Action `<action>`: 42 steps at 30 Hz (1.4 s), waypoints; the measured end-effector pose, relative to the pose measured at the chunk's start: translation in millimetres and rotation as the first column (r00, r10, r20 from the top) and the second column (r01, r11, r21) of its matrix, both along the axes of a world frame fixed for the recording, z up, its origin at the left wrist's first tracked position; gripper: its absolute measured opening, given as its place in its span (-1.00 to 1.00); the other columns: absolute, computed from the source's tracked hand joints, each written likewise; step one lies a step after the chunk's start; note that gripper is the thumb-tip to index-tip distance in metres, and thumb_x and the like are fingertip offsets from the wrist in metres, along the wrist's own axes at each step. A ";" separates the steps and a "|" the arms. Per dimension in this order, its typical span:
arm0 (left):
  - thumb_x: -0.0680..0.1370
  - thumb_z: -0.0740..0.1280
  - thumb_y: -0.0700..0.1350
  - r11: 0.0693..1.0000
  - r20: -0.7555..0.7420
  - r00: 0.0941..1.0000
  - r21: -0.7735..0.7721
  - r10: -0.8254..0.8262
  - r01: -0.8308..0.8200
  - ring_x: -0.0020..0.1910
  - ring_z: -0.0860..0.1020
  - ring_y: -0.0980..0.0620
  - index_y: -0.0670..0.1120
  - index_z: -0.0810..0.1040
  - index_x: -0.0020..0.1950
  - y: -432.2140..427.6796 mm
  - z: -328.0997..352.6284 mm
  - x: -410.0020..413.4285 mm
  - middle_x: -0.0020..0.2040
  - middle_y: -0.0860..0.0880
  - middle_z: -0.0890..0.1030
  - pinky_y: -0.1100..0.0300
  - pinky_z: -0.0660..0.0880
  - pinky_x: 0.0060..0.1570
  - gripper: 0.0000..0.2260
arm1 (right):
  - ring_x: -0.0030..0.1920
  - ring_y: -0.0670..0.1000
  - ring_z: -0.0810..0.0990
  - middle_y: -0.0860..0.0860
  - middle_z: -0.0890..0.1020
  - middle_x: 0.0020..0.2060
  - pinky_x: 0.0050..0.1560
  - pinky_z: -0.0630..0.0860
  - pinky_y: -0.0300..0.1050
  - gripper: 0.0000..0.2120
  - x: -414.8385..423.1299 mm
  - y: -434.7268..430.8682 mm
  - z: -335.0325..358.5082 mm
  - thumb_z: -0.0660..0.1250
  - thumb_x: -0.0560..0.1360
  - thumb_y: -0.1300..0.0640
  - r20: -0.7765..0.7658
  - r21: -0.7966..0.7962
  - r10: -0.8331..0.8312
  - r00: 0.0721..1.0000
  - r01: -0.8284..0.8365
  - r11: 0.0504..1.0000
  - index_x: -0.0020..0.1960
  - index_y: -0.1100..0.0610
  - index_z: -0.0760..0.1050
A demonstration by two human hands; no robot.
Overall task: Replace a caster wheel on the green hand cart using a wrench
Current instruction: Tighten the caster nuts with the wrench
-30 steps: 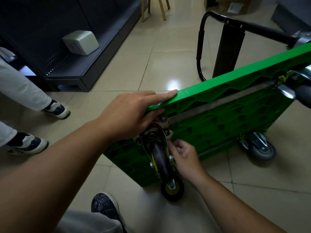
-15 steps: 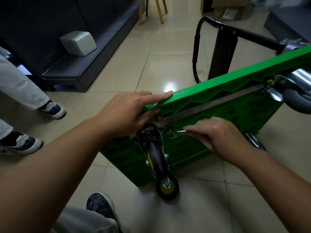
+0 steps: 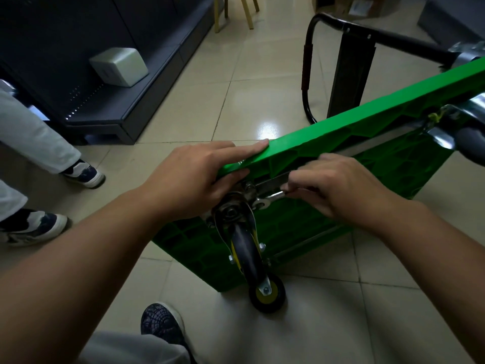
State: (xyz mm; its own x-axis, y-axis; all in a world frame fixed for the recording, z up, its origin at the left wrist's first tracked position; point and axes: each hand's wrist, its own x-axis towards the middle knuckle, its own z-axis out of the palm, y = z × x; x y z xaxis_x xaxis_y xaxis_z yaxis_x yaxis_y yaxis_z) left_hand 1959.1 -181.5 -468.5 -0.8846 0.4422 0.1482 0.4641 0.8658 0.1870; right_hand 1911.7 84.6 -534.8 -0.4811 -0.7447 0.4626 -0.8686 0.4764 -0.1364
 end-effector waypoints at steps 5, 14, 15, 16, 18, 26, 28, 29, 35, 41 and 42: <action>0.69 0.19 0.10 1.000 -0.006 1.000 -0.012 -0.005 0.005 0.11 0.64 -0.09 0.27 0.27 0.60 0.3 0.0 -0.3 0.26 0.00 0.64 -0.10 0.58 -0.02 -0.54 | -0.32 0.10 0.60 0.01 0.64 -0.32 -0.24 0.44 -0.08 -0.91 3.7 -8.3 -4.6 0.47 0.53 0.13 -0.078 0.040 0.029 0.997 -0.026 0.999 -0.13 0.07 0.60; 0.69 0.25 0.04 1.000 -0.039 0.999 -0.010 -0.011 0.010 0.09 0.64 -0.07 0.23 0.31 0.60 0.0 -1.6 -0.6 0.26 0.05 0.65 -0.08 0.59 -0.05 -0.54 | -0.34 0.07 0.52 -0.05 0.61 -0.32 -0.31 0.29 -0.18 -0.82 16.4 -15.1 -59.7 0.42 0.51 -0.04 0.149 -0.183 -0.225 0.963 0.250 0.951 -0.13 0.00 0.46; 0.69 0.24 0.05 1.000 -0.040 0.999 -0.012 -0.010 0.009 0.08 0.64 -0.06 0.23 0.31 0.60 0.3 -1.5 -0.7 0.25 0.06 0.65 -0.07 0.59 -0.05 -0.54 | -0.33 0.04 0.53 -0.08 0.60 -0.32 -0.34 0.33 -0.18 -0.80 21.7 -19.3 -71.2 0.43 0.50 -0.06 0.283 -0.220 -0.251 0.926 0.317 0.922 -0.13 -0.03 0.44; 0.68 0.22 0.07 1.000 -0.038 0.999 -0.014 -0.007 0.007 0.07 0.64 -0.06 0.23 0.31 0.60 0.5 -1.4 -0.3 0.22 0.06 0.65 -0.07 0.58 -0.06 -0.54 | -0.30 0.01 0.56 -0.10 0.60 -0.32 -0.36 0.40 -0.15 -0.79 27.8 -26.1 -81.5 0.46 0.50 -0.04 0.465 -0.265 -0.239 0.852 0.392 0.881 -0.15 -0.03 0.43; 0.67 0.20 0.09 1.000 -0.033 0.999 -0.017 -0.001 0.001 0.03 0.63 -0.05 0.24 0.30 0.60 1.0 -1.3 0.2 0.19 0.06 0.66 -0.06 0.58 -0.07 -0.52 | -0.28 -0.09 0.60 -0.07 0.61 -0.33 -0.30 0.51 -0.14 -0.77 40.3 -43.3 -99.9 0.50 0.50 0.08 0.773 -0.345 -0.107 0.625 0.557 0.756 -0.21 0.03 0.45; 0.69 0.22 0.07 1.000 -0.032 0.999 -0.024 -0.003 0.003 0.04 0.63 -0.06 0.26 0.28 0.60 0.1 -1.9 -1.2 0.22 0.04 0.65 -0.09 0.59 -0.07 -0.54 | -0.27 0.13 0.59 0.18 0.65 -0.26 -0.32 0.52 -0.09 -0.75 96.3 -109.7 -120.5 0.37 0.59 0.31 0.842 -0.315 0.538 0.018 0.827 0.466 -0.22 0.07 0.50; 0.69 0.23 0.07 1.000 -0.022 1.000 -0.012 -0.002 0.002 0.10 0.64 -0.09 0.26 0.29 0.60 -0.3 -0.9 -1.0 0.25 0.03 0.65 -0.10 0.59 -0.03 -0.54 | -0.28 0.10 0.54 0.19 0.61 -0.30 -0.25 0.43 -0.02 -0.76 96.1 -89.6 -122.0 0.38 0.60 0.18 0.904 -0.332 0.416 0.103 0.783 0.526 -0.23 0.03 0.49; 0.68 0.24 0.07 1.000 -0.016 1.000 -0.011 0.000 0.000 0.13 0.64 -0.10 0.26 0.29 0.60 -0.4 -0.5 -0.2 0.26 0.02 0.65 -0.11 0.59 0.00 -0.53 | -0.31 0.06 0.51 0.14 0.58 -0.34 -0.25 0.40 -0.01 -0.76 93.4 -72.3 -123.9 0.38 0.60 0.15 0.937 -0.336 0.291 0.193 0.724 0.602 -0.23 0.02 0.47; 0.68 0.26 0.06 1.000 -0.033 0.999 -0.009 -0.002 0.002 0.17 0.63 -0.07 0.25 0.30 0.60 -0.3 -0.5 1.6 0.35 0.05 0.62 -0.08 0.59 0.02 -0.52 | -0.32 0.00 0.52 -0.10 0.54 -0.30 -0.36 0.46 -0.07 -0.81 44.2 1.5 -66.7 0.28 0.58 -0.15 0.372 -0.003 -0.318 0.872 0.344 0.939 -0.08 -0.05 0.44; 0.66 0.19 0.11 0.999 -0.013 1.000 -0.035 0.006 -0.007 0.12 0.62 -0.06 0.27 0.27 0.61 1.8 0.2 1.2 0.28 0.07 0.63 -0.06 0.56 0.00 -0.51 | -0.32 0.11 0.59 0.00 0.61 -0.30 -0.32 0.37 -0.10 -0.83 15.9 -6.7 -6.0 0.42 0.54 -0.03 -0.126 0.105 -0.157 0.980 0.170 0.980 -0.10 0.07 0.58; 0.65 0.19 0.11 0.999 -0.010 1.000 -0.040 0.007 -0.007 0.10 0.62 -0.06 0.27 0.26 0.61 1.8 0.1 1.5 0.27 0.07 0.63 -0.06 0.56 -0.01 -0.51 | -0.31 0.12 0.61 0.01 0.62 -0.29 -0.32 0.41 -0.09 -0.83 14.5 -9.0 -4.5 0.44 0.54 -0.03 -0.134 0.106 -0.160 0.978 0.174 0.979 -0.09 0.07 0.60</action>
State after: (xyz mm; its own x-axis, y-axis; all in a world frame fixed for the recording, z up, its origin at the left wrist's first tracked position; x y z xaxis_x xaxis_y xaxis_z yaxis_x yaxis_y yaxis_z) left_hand 1960.7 -179.7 -468.3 -0.8864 0.4415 0.1395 0.4595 0.8758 0.1479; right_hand 1926.1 75.6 -539.3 -0.5475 -0.7109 0.4414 -0.7820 0.6224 0.0325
